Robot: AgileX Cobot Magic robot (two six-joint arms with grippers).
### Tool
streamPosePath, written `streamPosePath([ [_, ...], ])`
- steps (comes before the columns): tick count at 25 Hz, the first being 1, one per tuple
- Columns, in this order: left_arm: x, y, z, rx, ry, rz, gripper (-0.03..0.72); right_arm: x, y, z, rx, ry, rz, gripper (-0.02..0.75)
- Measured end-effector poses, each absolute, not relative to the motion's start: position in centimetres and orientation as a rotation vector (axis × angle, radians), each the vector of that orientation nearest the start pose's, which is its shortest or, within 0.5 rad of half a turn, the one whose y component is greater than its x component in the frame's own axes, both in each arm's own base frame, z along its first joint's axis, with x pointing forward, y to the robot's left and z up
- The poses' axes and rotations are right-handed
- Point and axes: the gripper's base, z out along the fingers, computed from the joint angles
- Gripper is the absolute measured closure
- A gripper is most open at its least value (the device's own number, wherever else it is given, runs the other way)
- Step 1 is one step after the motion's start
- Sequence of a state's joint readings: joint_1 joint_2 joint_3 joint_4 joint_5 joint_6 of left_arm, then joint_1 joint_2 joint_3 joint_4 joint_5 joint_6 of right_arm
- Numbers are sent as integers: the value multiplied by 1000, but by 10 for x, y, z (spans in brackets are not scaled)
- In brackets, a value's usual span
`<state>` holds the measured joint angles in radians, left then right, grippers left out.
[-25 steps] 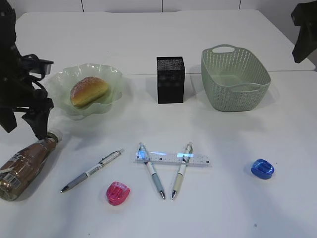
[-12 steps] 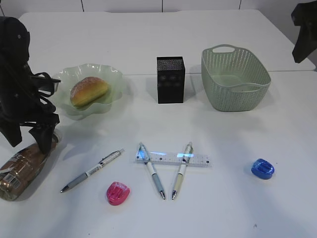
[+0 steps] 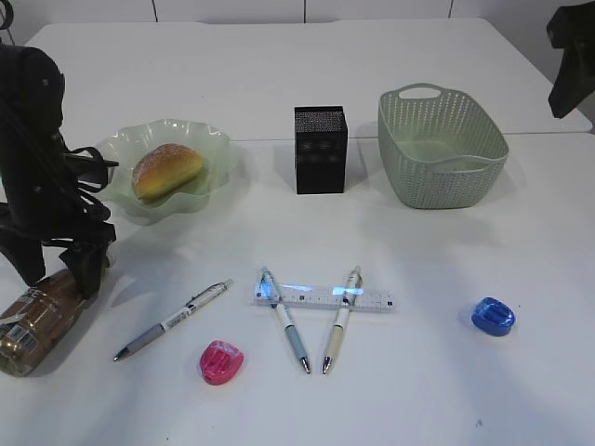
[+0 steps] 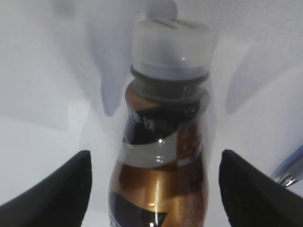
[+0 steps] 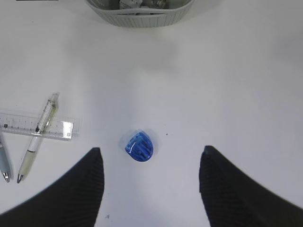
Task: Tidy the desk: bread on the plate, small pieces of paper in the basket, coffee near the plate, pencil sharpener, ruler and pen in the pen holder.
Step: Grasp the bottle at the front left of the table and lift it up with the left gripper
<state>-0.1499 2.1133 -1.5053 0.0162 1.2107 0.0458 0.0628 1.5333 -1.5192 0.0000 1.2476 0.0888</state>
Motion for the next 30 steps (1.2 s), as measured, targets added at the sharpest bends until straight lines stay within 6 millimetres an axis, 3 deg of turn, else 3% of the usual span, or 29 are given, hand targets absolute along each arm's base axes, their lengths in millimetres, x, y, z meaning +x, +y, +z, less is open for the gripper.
streamPosePath([
  [8, 389, -59, 133, 327, 3327, 18, 96, 311, 20, 363, 36, 2746, 42, 237],
  [16, 389, -59, 130, 327, 3332, 18, 111, 311, 19, 363, 35, 2745, 32, 237],
  [24, 390, -55, 130, 368, 3323, 97, 346, 311, 19, 363, 35, 2745, 32, 237],
  [30, 391, -54, 130, 372, 3311, 104, 379, 311, 19, 363, 35, 2745, 32, 238],
])
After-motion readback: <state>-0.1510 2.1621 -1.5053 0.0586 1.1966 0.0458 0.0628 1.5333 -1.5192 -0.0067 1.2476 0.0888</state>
